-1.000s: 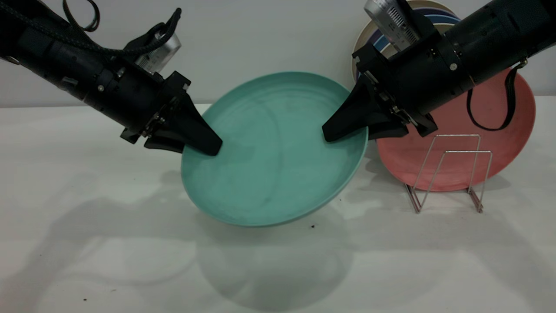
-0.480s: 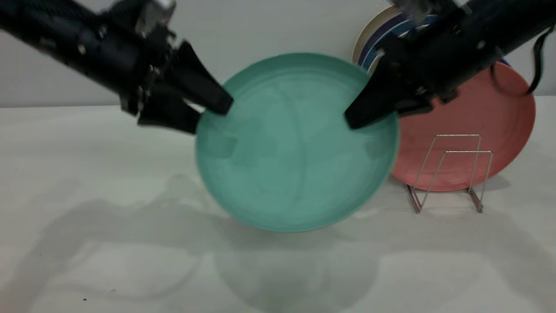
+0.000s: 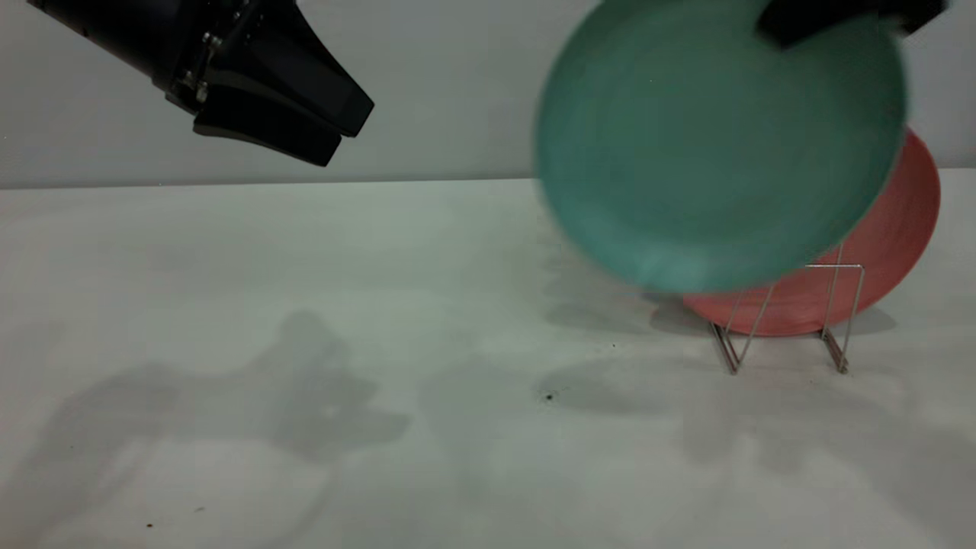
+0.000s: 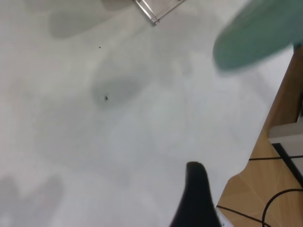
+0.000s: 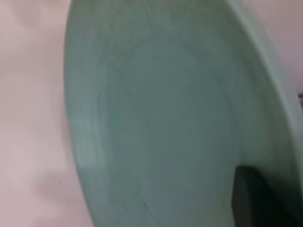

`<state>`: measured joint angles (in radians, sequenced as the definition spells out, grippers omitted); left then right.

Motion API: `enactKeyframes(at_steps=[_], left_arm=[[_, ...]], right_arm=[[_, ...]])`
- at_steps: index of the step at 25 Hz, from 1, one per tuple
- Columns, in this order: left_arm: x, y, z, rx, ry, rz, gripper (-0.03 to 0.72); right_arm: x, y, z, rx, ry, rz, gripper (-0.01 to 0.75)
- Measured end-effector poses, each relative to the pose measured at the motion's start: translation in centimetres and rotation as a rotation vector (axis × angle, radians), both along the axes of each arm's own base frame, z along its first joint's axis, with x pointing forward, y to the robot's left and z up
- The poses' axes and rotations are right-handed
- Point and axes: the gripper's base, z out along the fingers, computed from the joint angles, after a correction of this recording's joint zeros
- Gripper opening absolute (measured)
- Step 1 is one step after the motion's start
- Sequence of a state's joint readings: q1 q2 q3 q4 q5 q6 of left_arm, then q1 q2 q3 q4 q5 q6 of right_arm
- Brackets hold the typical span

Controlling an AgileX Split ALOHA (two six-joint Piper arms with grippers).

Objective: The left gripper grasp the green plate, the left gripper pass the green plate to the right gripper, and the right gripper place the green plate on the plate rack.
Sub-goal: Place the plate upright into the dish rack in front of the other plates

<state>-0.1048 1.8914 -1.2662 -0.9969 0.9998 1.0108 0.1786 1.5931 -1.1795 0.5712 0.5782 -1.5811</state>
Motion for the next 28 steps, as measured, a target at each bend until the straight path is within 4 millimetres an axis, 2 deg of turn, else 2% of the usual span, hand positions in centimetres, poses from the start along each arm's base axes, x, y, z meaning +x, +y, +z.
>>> enactKeyframes(at_steps=[4, 10, 23, 28], left_arm=[[0.0, 0.0, 0.0, 0.0, 0.004, 0.004, 0.594], [0.0, 0.0, 0.0, 0.0, 0.007, 0.006, 0.593], [0.0, 0.0, 0.0, 0.002, 0.005, 0.009, 0.592], [0.1, 0.1, 0.0, 0.008, -0.004, 0.018, 0.592]], right_arm=[[0.7, -1.8, 1.0, -0.142, -0.151, -0.01, 0.071], [1.6, -4.0, 0.2, -0.22, -0.161, -0.042, 0.071], [3.0, -4.0, -3.2, -0.238, -0.079, -0.032, 0.077], [3.3, -3.9, -4.0, -0.215, -0.054, -0.042, 0.091]])
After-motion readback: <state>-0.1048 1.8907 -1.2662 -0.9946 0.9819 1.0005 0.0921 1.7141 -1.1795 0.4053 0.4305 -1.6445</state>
